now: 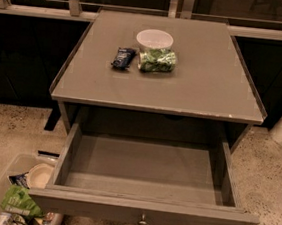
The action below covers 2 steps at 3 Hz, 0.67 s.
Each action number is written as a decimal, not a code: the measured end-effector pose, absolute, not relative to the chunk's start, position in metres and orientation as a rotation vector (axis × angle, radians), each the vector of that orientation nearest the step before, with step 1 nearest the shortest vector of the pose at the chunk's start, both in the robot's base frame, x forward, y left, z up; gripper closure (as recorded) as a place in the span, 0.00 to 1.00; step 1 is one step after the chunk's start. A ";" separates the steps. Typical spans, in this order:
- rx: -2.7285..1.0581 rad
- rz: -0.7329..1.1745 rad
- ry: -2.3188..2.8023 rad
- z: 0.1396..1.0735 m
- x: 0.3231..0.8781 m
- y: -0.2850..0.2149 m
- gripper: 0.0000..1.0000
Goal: Close top drawer
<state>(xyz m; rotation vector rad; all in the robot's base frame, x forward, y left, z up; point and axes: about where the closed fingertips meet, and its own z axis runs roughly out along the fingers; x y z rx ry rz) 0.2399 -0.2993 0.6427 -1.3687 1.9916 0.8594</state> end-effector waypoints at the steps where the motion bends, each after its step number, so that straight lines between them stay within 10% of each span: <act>1: -1.277 0.866 2.000 0.613 0.273 -0.319 0.00; 2: -1.200 0.799 2.061 0.580 0.313 -0.339 0.00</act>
Offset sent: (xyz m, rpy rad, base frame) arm 0.1077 -0.0634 -0.0899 -0.0358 -0.0042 -0.2337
